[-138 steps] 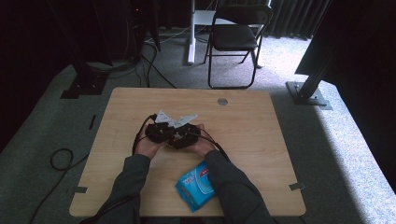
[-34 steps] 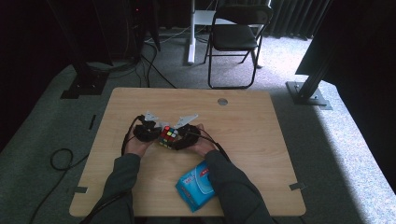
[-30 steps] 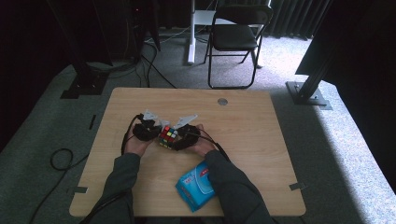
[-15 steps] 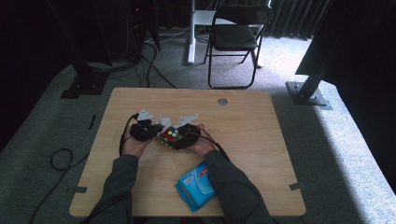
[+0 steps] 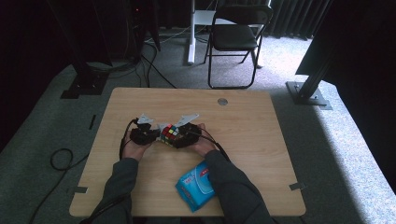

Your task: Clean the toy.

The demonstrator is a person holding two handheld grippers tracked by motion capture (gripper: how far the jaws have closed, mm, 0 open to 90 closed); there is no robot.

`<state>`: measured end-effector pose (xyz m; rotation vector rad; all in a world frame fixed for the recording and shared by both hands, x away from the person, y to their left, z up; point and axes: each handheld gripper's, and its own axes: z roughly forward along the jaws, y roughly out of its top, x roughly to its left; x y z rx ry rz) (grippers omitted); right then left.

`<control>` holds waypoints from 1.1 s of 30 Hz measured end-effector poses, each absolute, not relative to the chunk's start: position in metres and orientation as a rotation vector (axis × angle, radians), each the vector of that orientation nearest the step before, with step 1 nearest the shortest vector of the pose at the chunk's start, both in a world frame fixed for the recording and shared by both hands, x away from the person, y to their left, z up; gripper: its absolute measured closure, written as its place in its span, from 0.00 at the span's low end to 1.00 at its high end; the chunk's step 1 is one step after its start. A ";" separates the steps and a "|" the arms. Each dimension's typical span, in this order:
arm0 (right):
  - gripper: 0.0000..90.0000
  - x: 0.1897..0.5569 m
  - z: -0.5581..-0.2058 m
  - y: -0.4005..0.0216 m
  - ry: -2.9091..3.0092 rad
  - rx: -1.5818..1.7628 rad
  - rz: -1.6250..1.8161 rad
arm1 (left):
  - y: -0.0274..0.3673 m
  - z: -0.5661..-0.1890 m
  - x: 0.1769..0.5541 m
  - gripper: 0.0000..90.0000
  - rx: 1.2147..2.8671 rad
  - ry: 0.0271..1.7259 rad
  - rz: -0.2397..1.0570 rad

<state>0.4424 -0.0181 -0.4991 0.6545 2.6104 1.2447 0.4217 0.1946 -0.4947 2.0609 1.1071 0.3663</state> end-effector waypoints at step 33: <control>0.38 0.445 -0.495 -0.026 2.527 0.726 1.316 | 0.185 -0.522 0.416 0.94 2.111 1.112 0.290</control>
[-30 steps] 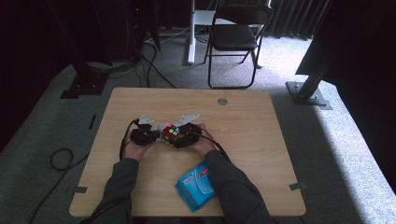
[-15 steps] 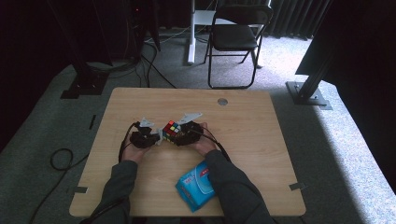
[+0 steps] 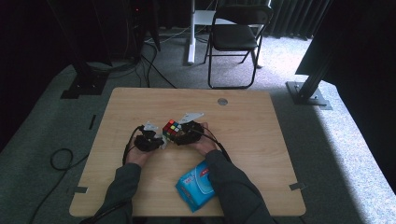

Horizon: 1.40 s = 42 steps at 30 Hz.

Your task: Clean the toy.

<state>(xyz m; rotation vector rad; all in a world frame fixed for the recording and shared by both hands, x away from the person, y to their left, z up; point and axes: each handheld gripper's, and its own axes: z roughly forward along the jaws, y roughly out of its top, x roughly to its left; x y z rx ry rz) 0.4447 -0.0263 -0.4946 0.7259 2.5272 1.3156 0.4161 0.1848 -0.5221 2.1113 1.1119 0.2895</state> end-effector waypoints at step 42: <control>0.38 0.446 -0.494 -0.028 2.529 0.733 1.346 | 0.165 -0.529 0.412 0.93 2.090 1.025 0.269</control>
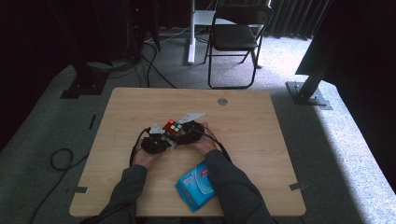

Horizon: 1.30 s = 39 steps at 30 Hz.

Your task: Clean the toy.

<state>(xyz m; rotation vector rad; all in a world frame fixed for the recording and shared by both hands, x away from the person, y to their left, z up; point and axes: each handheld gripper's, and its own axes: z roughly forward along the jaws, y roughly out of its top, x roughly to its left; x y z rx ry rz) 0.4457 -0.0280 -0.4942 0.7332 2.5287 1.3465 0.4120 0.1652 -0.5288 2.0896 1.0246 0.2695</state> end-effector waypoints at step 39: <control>0.38 0.447 -0.493 -0.032 2.508 0.762 1.396 | 0.174 -0.531 0.417 0.94 1.991 1.057 0.231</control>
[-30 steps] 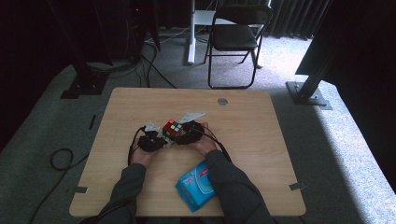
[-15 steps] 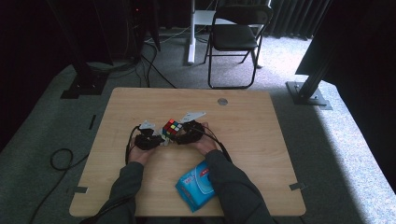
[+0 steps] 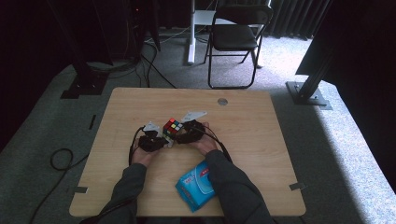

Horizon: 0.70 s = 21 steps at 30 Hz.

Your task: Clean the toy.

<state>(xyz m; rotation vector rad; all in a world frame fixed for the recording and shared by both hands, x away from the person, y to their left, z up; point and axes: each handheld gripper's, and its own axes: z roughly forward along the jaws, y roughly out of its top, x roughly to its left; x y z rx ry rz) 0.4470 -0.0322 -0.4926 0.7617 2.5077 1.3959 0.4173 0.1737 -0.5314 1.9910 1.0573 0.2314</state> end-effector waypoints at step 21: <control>0.38 0.449 -0.492 -0.035 2.471 0.815 1.388 | 0.146 -0.523 0.405 0.94 2.105 0.921 0.255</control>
